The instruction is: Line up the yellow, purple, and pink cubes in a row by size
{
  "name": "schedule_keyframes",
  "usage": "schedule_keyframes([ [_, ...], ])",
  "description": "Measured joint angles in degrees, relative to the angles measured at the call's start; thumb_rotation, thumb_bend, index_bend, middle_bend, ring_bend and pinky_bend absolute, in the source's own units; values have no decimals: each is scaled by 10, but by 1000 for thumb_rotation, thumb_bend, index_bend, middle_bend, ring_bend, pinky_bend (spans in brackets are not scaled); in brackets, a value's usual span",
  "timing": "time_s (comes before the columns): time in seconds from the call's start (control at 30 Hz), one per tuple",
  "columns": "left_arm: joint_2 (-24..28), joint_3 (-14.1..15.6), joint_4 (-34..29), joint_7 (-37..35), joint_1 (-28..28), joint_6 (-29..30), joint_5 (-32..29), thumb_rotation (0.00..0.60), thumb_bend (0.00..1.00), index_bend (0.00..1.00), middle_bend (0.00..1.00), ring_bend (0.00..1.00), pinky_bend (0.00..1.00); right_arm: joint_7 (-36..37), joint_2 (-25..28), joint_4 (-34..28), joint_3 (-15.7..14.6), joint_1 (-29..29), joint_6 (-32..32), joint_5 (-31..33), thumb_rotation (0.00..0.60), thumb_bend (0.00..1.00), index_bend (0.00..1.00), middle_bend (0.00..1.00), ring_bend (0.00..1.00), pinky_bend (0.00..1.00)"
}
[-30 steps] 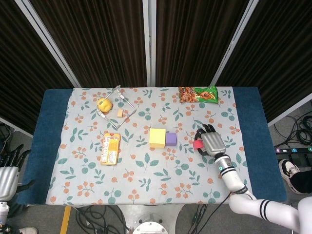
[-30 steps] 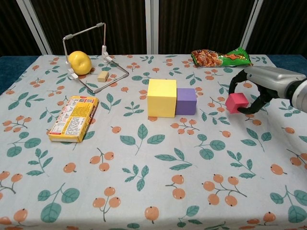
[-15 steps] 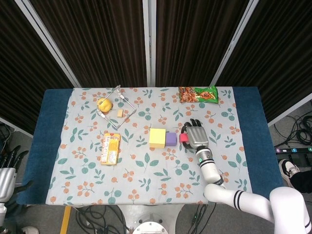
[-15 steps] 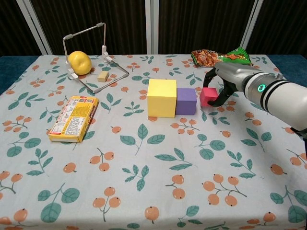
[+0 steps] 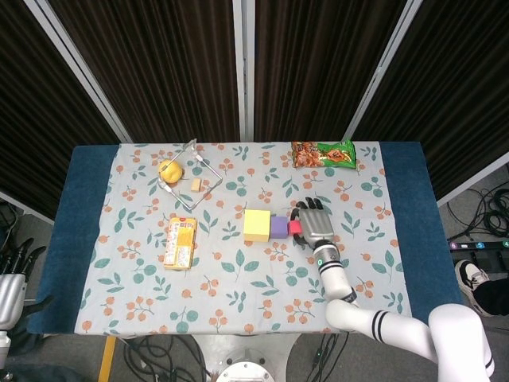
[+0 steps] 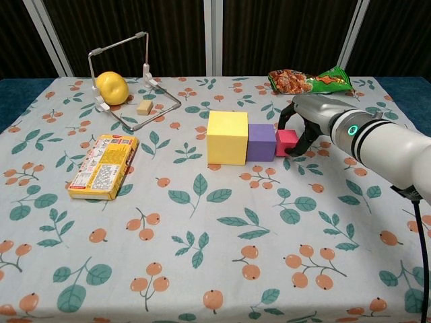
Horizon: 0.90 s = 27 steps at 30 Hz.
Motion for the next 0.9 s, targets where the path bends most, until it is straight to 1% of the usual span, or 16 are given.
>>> schedule_keyframes([
  [0.2, -1, 0, 2, -1, 0, -1, -1, 600, 40, 207, 155, 141, 188, -4, -2, 0, 1, 3, -1, 7, 600, 161, 423, 160, 12, 5],
  [0.63, -1, 1, 5, -6, 4, 2, -1, 600, 41, 207, 155, 141, 187, -2, 4, -2, 1, 2, -1, 12, 600, 132, 299, 145, 12, 5],
  [0.73, -1, 2, 5, -7, 6, 3, -1, 600, 40, 207, 155, 141, 188, -2, 21, -19, -3, -2, -1, 6, 600, 131, 259, 124, 5, 5],
  [0.8, -1, 3, 6, -8, 7, 2, -2, 600, 40, 207, 155, 141, 188, -7, 42, -37, -8, -5, -2, 5, 600, 125, 236, 110, 0, 5],
  [0.9, 0, 3, 5, -7, 7, 1, -3, 600, 40, 207, 155, 141, 188, -17, 77, -61, -13, -8, 1, 5, 600, 122, 229, 106, 0, 5],
])
